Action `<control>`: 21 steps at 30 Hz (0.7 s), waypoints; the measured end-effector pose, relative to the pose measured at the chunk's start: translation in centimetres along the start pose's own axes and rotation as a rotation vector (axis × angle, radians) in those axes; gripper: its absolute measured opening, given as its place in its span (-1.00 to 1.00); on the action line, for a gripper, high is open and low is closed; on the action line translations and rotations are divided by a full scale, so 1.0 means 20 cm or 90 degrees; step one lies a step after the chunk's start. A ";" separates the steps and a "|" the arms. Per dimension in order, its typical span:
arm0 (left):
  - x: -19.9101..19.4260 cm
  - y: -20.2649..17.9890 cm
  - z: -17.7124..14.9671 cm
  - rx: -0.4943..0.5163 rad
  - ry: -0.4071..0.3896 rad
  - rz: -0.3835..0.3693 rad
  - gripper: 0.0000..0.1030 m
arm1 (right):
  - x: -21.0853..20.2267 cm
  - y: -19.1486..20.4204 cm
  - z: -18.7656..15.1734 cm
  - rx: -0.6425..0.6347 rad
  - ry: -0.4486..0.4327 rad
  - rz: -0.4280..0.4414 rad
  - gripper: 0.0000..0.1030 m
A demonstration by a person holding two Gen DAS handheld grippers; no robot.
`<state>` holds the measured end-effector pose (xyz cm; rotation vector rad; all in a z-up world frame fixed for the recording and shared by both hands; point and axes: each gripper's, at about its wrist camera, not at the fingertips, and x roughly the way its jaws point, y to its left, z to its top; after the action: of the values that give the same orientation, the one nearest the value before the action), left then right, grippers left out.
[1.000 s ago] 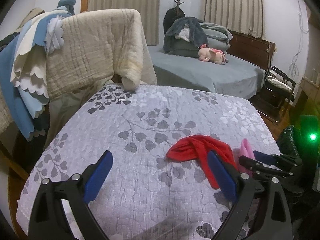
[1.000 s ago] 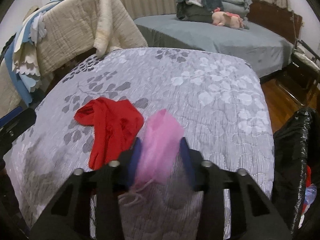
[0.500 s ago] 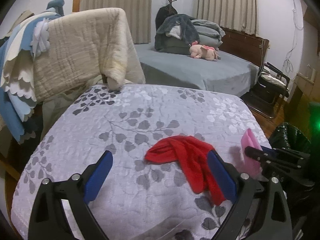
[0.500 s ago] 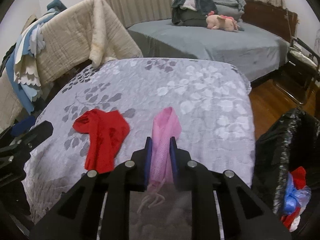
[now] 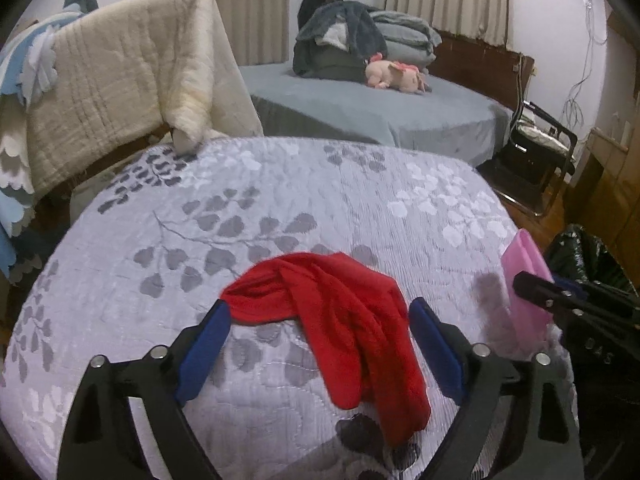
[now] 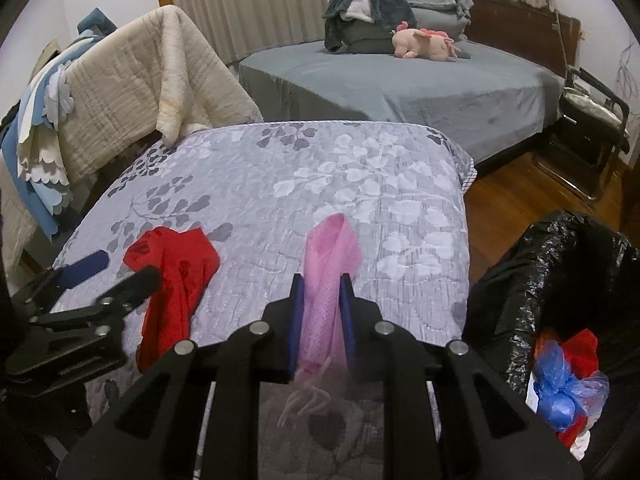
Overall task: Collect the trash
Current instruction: 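Grasp the pink mesh bag with the right tool while the left tool grasps the red cloth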
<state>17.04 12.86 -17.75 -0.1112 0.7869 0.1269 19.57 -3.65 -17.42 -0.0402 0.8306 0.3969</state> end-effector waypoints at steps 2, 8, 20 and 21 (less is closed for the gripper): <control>0.03 -0.01 0.00 -0.003 0.012 -0.001 0.65 | 0.01 -0.01 0.00 0.003 0.002 -0.001 -0.67; 0.11 -0.04 -0.02 -0.018 0.050 -0.022 0.46 | 0.01 -0.02 -0.01 0.005 0.004 0.000 -0.67; 0.13 -0.09 -0.02 -0.013 0.058 -0.028 -0.71 | -0.04 0.00 0.00 0.001 -0.007 0.002 -0.67; 0.13 -0.09 -0.02 -0.011 0.056 -0.027 -0.74 | -0.05 0.00 0.00 0.000 -0.009 0.002 -0.67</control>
<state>18.88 11.18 -19.72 -0.1508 0.8707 0.0895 18.99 -4.02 -16.75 -0.0361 0.8176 0.3992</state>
